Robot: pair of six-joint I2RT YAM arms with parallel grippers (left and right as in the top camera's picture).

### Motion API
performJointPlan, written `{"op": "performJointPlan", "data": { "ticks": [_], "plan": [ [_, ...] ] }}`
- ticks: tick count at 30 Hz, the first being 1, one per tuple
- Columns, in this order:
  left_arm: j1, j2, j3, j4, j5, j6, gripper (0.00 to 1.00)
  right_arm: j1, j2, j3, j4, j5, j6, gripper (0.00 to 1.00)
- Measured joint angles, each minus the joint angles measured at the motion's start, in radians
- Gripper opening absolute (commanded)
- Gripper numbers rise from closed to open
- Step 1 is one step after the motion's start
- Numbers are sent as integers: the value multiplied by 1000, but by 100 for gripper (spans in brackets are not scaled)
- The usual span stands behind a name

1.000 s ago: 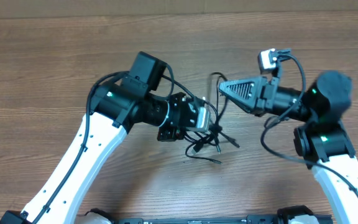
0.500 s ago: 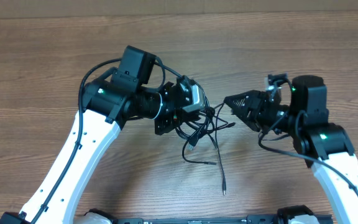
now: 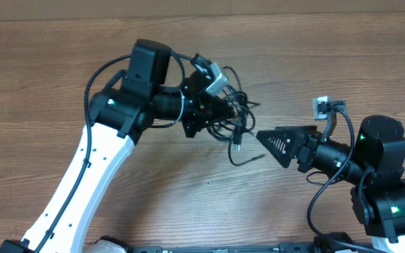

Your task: Untangle cables

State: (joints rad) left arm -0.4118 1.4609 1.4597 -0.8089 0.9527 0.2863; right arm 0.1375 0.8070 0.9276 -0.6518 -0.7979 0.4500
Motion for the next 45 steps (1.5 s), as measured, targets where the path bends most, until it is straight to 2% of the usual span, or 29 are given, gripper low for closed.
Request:
{"op": "performJointPlan", "data": {
  "ticks": [6,9,11,13,14,16,18,22,25,26,27,28,30,31,32,33,34,35,37,39,45],
  "plan": [
    [-32,0,0,15,143,72,4,0,0,0,7,-43,-62,82],
    [-32,0,0,34,186,97,4,0,0,0,54,-103,-70,77],
    [-32,0,0,60,230,107,4,0,0,0,93,-152,-74,64],
    [-34,0,0,93,277,113,4,0,1,0,132,-209,-82,45],
    [-34,0,0,97,290,114,4,0,0,0,138,-234,-89,32],
    [-34,0,0,99,315,113,4,0,0,0,138,-265,-83,14],
    [-34,0,0,99,330,113,4,0,0,0,134,-277,-85,4],
    [-34,0,0,100,332,109,6,0,0,0,127,-276,-85,4],
    [-40,0,0,111,276,53,21,0,2,0,113,-272,-83,4],
    [-43,0,0,119,257,33,31,0,3,0,106,-272,-84,4],
    [-45,0,0,137,204,-25,30,0,3,0,100,-274,-84,4],
    [-45,0,0,143,193,-33,17,0,3,0,98,-276,-84,4],
    [-45,0,0,152,153,-94,4,0,3,0,90,-275,-84,4],
    [-45,0,0,151,149,-106,4,0,3,0,85,-272,-83,4],
    [-45,0,0,151,150,-111,4,-1,3,0,82,-270,-84,11],
    [-45,0,0,151,149,-121,4,0,4,0,79,-267,-84,29],
    [-45,0,0,151,149,-123,4,0,4,0,75,-269,-87,53],
    [-45,0,0,151,143,-124,4,0,3,0,64,-268,-84,68],
    [-45,0,0,147,124,-123,5,0,3,0,46,-259,-83,84],
    [-45,0,0,121,114,-110,4,0,3,0,6,-227,-85,88],
    [-45,0,0,-57,16,41,4,0,3,0,-27,-163,-97,89]
  ]
}}
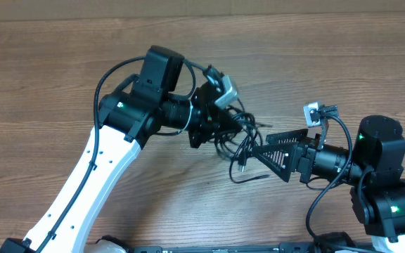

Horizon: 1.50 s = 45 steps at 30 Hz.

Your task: Untangle cables

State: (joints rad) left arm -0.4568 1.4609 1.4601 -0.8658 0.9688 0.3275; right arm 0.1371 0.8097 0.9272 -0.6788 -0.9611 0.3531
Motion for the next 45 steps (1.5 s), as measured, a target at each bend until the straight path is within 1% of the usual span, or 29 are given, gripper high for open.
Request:
{"op": "performJointPlan", "data": {
  "ticks": [1,2,4,6,7,9,11,12,13,15,16,17,19,22,25,26,27,28,29,30,32,34,36,38,40,41,43,44,45],
  "plan": [
    [0,0,0,-56,-19,61,4,0,0,0,1,1,-10,90],
    [0,0,0,-119,-32,150,4,0,0,0,1,5,-37,91],
    [0,0,1,-182,-42,237,4,0,0,0,-2,9,-79,93],
    [0,0,1,-250,-50,362,4,0,0,0,-3,10,-136,93],
    [0,0,1,-269,-53,399,4,0,0,0,-3,10,-151,93],
    [0,0,1,-319,-58,509,11,0,0,0,-5,11,-206,93],
    [-2,0,1,-346,-57,572,16,0,0,0,-14,11,-233,93],
    [-6,0,1,-355,-57,607,21,0,0,0,-16,10,-246,93],
    [-15,0,1,-362,-56,646,22,0,0,0,-15,6,-256,91],
    [-40,0,1,-362,-48,710,20,0,0,0,-14,-27,-287,90],
    [-61,0,1,-361,-44,758,15,0,0,0,-15,-64,-309,88],
    [-82,0,1,-358,-42,773,10,0,0,0,-14,-85,-323,88],
    [-113,0,1,-326,-41,805,6,0,0,0,-18,-109,-334,88],
    [-118,0,1,-316,-51,816,4,0,0,0,-23,-122,-343,88],
    [-112,0,1,-318,-94,757,6,0,0,0,-91,-80,-346,89],
    [-110,0,1,-323,-138,703,15,0,0,0,-114,-48,-343,92],
    [-106,0,1,-329,-179,655,21,0,0,0,-136,2,-327,94],
    [-105,0,1,-347,-235,593,25,0,-1,0,-166,79,-296,95],
    [-105,0,1,-362,-270,558,37,0,-1,0,-192,142,-274,98],
    [-104,0,1,-392,-321,507,47,0,-1,0,-222,225,-241,98],
    [-104,0,1,-434,-364,458,61,0,-1,0,-256,324,-205,100],
    [-105,0,-1,-447,-386,432,68,0,3,0,-278,386,-187,100],
    [-106,0,-35,-441,-404,408,68,0,19,0,-294,423,-172,100],
    [-106,-1,-91,-425,-413,404,69,0,37,0,-302,438,-168,100],
    [-106,-1,-158,-391,-444,409,77,0,62,0,-302,446,-166,100],
    [-106,0,-183,-378,-461,427,77,0,75,0,-302,448,-166,100],
    [-106,0,-219,-364,-499,507,81,0,99,0,-302,452,-163,100],
    [-106,0,-224,-357,-520,547,85,0,110,0,-303,454,-163,100],
    [-106,0,-224,-344,-553,612,86,0,116,0,-302,453,-163,100]
  ]
}}
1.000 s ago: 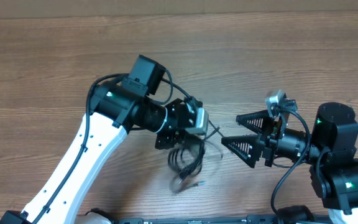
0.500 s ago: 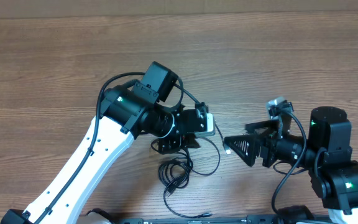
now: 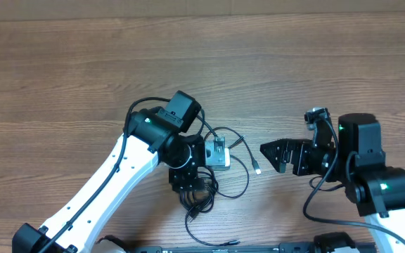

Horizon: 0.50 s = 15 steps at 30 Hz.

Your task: Untangle cables

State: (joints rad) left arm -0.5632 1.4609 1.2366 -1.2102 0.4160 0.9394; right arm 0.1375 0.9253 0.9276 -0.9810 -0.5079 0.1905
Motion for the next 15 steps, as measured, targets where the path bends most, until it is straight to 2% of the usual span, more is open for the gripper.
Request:
{"op": "performJointPlan", "data": {
  "ticks": [4,6,11,15],
  "plan": [
    [0,0,0,49,-118,196,98,0,8,0,0,2,-1,100],
    [0,0,-1,92,-154,273,99,0,8,0,-3,2,0,100],
    [0,29,-4,183,-191,420,95,0,9,0,-19,3,0,100],
    [0,150,-6,189,-205,498,85,0,9,0,-41,3,-2,100]
  ]
}}
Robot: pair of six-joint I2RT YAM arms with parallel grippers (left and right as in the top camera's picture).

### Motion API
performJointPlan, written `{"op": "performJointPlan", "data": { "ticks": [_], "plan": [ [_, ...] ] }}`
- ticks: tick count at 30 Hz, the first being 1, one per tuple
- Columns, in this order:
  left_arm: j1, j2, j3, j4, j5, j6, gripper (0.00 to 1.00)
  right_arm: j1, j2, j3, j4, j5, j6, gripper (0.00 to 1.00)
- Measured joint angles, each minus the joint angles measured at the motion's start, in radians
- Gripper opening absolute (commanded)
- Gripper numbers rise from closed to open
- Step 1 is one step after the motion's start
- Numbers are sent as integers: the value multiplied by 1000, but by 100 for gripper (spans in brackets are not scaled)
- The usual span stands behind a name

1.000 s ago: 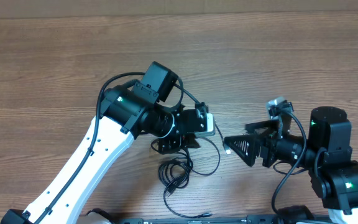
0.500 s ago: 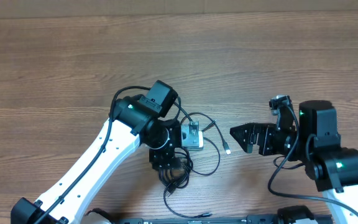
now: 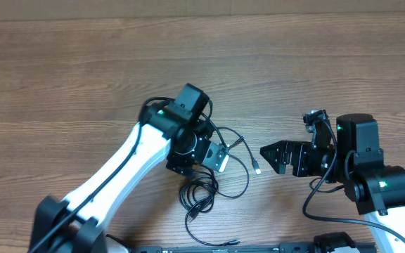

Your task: Untangle cables

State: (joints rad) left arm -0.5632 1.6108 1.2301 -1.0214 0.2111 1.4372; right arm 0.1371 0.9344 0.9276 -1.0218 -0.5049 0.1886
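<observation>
A tangle of thin black cables (image 3: pixel 200 195) lies on the wooden table near the front edge. One loop (image 3: pixel 245 184) runs out to the right, and a loose end with a small plug (image 3: pixel 257 169) lies beside it. My left gripper (image 3: pixel 183 167) points down just above and left of the tangle. Its fingers are hidden under the wrist and its grey camera (image 3: pixel 217 157). My right gripper (image 3: pixel 264 150) stands to the right, its tip close to the plug, with no cable seen in it.
The wooden table (image 3: pixel 62 63) stretches wide to the back and left. A black bar runs along the front edge (image 3: pixel 209 248). The right arm's body (image 3: pixel 371 176) fills the front right corner.
My left wrist has shifted slightly back and right, so more of the cable bundle shows on the table below it. The right gripper and the plug have hardly moved.
My left gripper first held the tangle up at the table's middle while the right gripper reached toward it from the right. Then the right gripper's open fingers were at a hanging strand. Later the tangle lay low near the front edge, the right gripper drawn back.
</observation>
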Motion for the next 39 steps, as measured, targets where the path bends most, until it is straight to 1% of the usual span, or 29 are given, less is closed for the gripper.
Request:
{"op": "performJointPlan", "data": {
  "ticks": [2,3,6,11,13,15,16,17,18,19,20,21,28,31,34,35,36,37,38,39],
  "plan": [
    [0,51,-1,-15,2,32,84,0,0,0,-7,5,-2,100],
    [0,83,-3,-34,6,64,85,0,0,0,-11,8,-2,100],
    [0,101,-6,-55,24,122,86,0,0,0,-11,8,-2,100],
    [0,150,-6,-42,40,198,84,0,0,0,-11,12,-2,100],
    [0,186,-6,-34,45,216,78,0,0,0,-11,12,-2,100],
    [0,215,-6,-32,51,222,67,0,0,0,-10,12,-2,100],
    [0,230,-6,-32,52,225,59,0,0,0,-9,12,-2,100],
    [0,244,-6,-32,55,227,48,0,0,0,-8,12,-2,100],
    [0,257,-6,-32,57,237,35,0,0,0,-4,12,-2,100],
    [0,264,-6,-33,60,241,16,0,0,0,-2,12,-2,100],
    [0,269,-6,-37,61,240,6,0,0,0,-1,12,-2,100],
    [0,270,-6,-44,61,241,4,0,0,0,-1,12,-2,100],
    [0,270,-4,-85,61,241,4,0,0,0,-3,12,-2,100],
    [0,272,36,-132,60,211,4,0,0,0,-7,12,-2,99],
    [0,272,119,-179,58,147,4,0,0,0,-11,6,-1,99],
    [0,275,149,-222,57,124,4,0,0,0,-8,-9,2,98],
    [0,277,217,-277,58,76,4,0,0,0,11,-56,9,98],
    [0,275,256,-296,58,42,4,0,-2,0,24,-89,13,98],
    [0,275,332,-318,58,-31,4,0,-8,0,53,-152,16,98],
    [0,274,372,-327,58,-73,4,0,-11,0,54,-164,16,98]
  ]
}}
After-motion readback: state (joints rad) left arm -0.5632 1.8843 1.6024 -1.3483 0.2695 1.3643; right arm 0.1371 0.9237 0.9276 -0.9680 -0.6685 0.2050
